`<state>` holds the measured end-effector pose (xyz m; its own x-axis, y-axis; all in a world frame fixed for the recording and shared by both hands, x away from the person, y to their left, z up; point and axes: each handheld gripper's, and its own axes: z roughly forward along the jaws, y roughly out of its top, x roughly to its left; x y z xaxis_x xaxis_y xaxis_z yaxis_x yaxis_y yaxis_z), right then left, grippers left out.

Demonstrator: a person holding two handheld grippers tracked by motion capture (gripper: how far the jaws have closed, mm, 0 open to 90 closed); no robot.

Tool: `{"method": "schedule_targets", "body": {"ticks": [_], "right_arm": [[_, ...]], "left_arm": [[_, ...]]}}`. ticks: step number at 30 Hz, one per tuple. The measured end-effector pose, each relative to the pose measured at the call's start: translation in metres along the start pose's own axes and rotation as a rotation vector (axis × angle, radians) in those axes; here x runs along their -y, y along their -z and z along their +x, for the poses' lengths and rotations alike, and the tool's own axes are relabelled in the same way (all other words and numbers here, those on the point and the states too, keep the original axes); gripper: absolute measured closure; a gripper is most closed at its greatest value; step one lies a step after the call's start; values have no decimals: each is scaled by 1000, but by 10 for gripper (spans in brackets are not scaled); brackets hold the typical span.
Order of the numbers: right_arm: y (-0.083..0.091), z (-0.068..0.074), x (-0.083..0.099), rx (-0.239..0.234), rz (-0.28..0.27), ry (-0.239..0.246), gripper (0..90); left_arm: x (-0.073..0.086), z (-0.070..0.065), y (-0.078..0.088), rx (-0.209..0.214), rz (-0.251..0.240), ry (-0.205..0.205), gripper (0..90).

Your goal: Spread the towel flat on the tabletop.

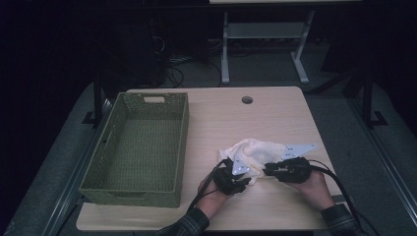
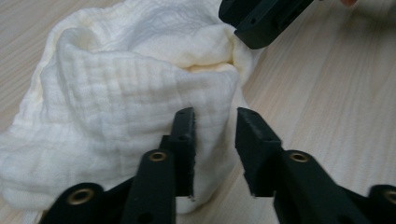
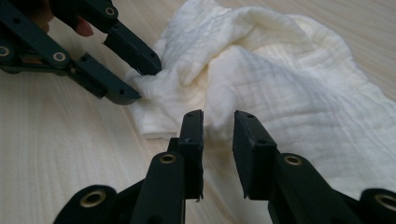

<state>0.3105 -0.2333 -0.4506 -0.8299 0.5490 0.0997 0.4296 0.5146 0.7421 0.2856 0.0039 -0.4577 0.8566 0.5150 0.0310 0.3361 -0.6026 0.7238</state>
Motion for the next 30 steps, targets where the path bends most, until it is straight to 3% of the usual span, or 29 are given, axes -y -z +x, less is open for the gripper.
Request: {"method": "schedule_targets", "body": {"ticks": [5, 12, 17, 20, 21, 23, 30], "right_arm": [[-9, -1, 1, -2, 20, 15, 864], [3, -2, 0, 15, -19, 16, 874], [19, -4, -1, 53, -45, 25, 875], [28, -11, 0, 73, -70, 11, 877], [32, -17, 3, 85, -70, -5, 877], [36, -24, 6, 100, -71, -5, 877], [49, -41, 16, 156, -79, -63, 882]], "left_arm": [[-2, 4, -3, 25, 17, 7, 879], [-10, 10, 13, 19, -39, 17, 884], [-16, 23, 33, -9, -91, 37, 884], [-15, 33, 41, -35, -110, 56, 884], [-14, 39, 45, -53, -120, 84, 884], [-12, 45, 46, -73, -122, 102, 884], [-9, 55, 47, -112, -113, 143, 884]]}}
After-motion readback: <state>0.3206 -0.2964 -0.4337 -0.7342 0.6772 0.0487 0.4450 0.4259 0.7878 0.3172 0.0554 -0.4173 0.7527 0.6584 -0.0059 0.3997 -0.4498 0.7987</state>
